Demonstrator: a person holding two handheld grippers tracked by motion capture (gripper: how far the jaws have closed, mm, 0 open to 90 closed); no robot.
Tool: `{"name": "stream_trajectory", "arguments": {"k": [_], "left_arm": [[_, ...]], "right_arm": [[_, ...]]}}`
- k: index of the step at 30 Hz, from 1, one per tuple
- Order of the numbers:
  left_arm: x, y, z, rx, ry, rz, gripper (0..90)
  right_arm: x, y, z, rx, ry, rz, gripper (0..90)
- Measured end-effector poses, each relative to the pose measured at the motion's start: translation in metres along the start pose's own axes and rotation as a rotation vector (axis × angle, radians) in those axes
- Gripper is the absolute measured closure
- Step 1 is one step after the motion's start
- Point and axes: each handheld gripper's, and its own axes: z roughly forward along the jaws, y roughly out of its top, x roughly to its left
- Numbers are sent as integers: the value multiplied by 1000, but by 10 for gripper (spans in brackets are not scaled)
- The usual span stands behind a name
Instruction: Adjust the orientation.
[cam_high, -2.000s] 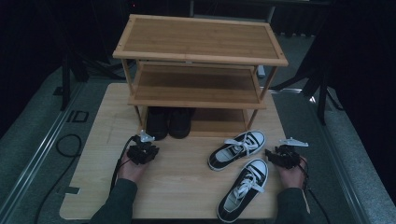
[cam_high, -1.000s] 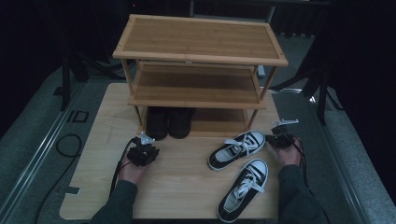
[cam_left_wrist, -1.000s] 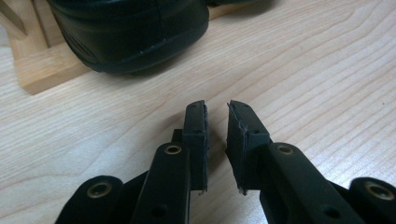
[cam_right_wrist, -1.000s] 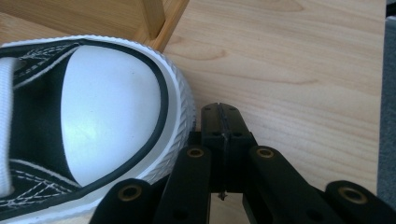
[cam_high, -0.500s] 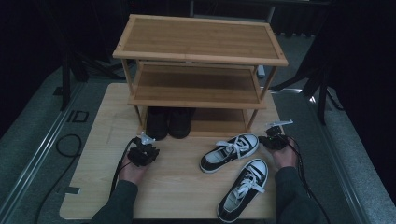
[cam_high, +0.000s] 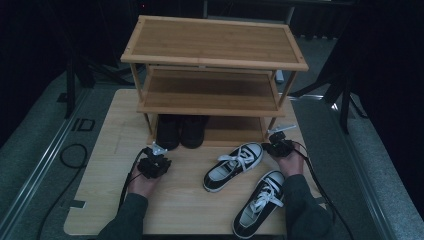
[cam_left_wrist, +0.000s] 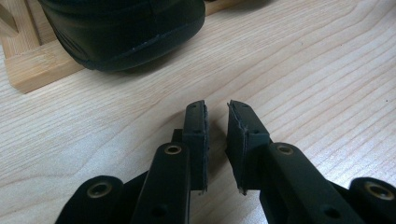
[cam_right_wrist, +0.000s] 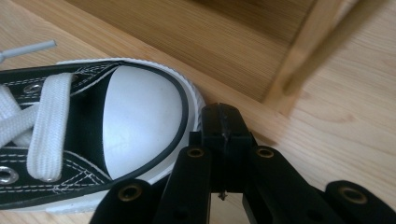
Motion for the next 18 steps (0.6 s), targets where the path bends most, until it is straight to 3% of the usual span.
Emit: {"name": "stream_trajectory", "arguments": {"k": [9, 18], "left_arm": [[0, 0, 0, -1, -2, -1, 775], [0, 0, 0, -2, -5, -5, 774]], "right_arm": [[12, 9, 5, 7, 25, -40, 900], [15, 6, -16, -7, 69, -46, 821]]}}
